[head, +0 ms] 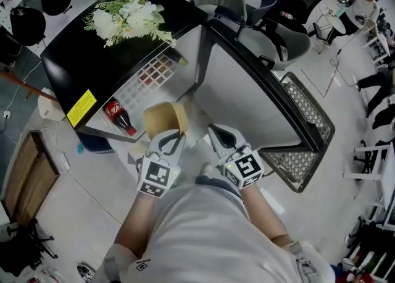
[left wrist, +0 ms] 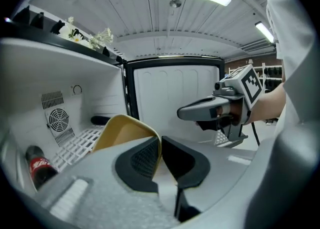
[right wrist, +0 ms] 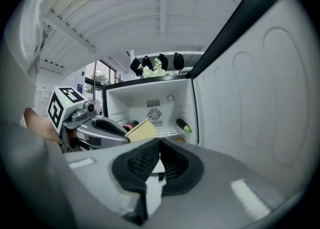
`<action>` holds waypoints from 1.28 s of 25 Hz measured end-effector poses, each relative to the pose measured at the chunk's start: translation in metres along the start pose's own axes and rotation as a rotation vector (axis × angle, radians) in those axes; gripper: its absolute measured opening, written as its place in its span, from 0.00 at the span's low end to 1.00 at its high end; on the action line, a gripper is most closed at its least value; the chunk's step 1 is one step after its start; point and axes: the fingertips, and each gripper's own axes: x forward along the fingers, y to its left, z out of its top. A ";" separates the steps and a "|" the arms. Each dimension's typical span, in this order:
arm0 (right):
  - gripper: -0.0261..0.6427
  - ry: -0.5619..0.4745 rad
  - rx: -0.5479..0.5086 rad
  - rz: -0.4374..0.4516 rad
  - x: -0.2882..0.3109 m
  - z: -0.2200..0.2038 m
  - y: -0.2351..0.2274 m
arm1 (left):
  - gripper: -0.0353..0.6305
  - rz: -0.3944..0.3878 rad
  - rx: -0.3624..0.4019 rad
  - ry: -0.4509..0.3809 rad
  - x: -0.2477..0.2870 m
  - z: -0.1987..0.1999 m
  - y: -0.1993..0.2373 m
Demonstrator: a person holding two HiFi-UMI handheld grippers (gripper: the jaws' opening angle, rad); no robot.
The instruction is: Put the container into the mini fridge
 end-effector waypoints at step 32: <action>0.04 0.017 0.006 -0.015 -0.016 -0.020 -0.030 | 0.10 0.332 0.218 0.373 0.095 0.010 0.156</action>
